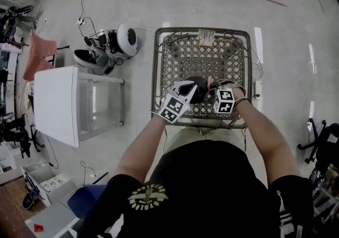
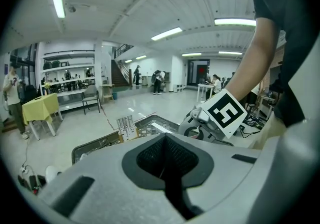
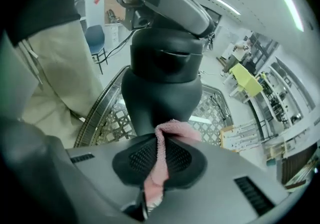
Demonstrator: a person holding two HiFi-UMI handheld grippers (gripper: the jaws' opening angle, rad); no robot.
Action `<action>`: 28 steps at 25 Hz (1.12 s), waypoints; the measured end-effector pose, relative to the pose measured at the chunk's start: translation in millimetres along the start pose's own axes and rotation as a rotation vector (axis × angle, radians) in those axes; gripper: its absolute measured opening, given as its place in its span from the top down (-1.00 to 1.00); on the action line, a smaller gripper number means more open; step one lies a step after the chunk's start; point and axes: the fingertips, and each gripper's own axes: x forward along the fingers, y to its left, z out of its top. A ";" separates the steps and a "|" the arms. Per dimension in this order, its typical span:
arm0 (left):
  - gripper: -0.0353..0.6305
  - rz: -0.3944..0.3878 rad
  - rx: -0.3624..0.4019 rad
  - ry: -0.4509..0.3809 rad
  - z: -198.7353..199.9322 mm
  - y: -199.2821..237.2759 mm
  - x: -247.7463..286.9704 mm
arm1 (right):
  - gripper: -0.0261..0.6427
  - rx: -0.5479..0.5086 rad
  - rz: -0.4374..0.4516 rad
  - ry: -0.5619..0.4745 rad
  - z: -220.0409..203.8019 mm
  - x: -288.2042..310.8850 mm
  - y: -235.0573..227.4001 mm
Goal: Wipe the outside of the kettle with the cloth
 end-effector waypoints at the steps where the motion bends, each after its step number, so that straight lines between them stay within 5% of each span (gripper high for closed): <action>1: 0.87 0.004 -0.001 0.000 0.1 -0.1 0.5 | 0.87 -0.027 0.007 0.005 -1.7 1.5 -1.8; 15: 0.87 0.031 0.017 0.002 -5.3 -6.9 -0.3 | 0.87 -0.286 0.008 0.034 -7.4 31.5 -28.2; 28: 0.87 -0.001 0.076 0.045 2.2 -6.9 21.1 | 0.87 -0.064 0.132 0.010 -26.7 45.1 58.9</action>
